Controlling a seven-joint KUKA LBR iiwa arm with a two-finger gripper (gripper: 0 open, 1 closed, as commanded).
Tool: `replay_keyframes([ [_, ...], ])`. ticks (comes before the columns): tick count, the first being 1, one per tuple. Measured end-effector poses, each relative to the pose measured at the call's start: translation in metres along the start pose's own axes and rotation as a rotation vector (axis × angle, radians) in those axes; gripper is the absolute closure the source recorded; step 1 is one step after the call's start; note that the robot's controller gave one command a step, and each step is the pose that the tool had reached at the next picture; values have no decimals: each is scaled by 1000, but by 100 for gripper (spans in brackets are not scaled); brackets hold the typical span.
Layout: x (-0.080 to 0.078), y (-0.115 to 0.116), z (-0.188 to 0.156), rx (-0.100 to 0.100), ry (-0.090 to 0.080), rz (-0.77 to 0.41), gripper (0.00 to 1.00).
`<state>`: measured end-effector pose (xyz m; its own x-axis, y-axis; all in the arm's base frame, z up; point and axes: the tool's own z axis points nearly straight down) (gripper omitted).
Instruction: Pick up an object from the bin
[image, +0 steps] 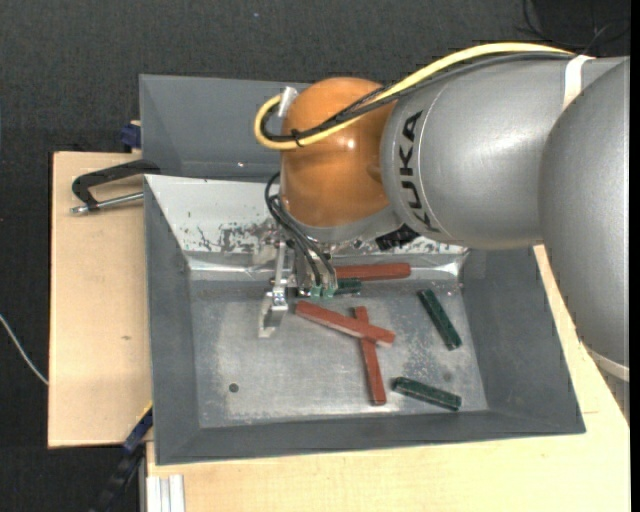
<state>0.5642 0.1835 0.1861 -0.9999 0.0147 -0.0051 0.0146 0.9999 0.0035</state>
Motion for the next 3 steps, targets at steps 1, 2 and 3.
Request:
replay_keyframes([
  [1, 9, -7, 51, 2, 3, -103, 0],
  [2, -1, -47, 51, -1, 8, -228, 0],
  [3, -9, -71, 77, 5, -5, -273, 0],
])
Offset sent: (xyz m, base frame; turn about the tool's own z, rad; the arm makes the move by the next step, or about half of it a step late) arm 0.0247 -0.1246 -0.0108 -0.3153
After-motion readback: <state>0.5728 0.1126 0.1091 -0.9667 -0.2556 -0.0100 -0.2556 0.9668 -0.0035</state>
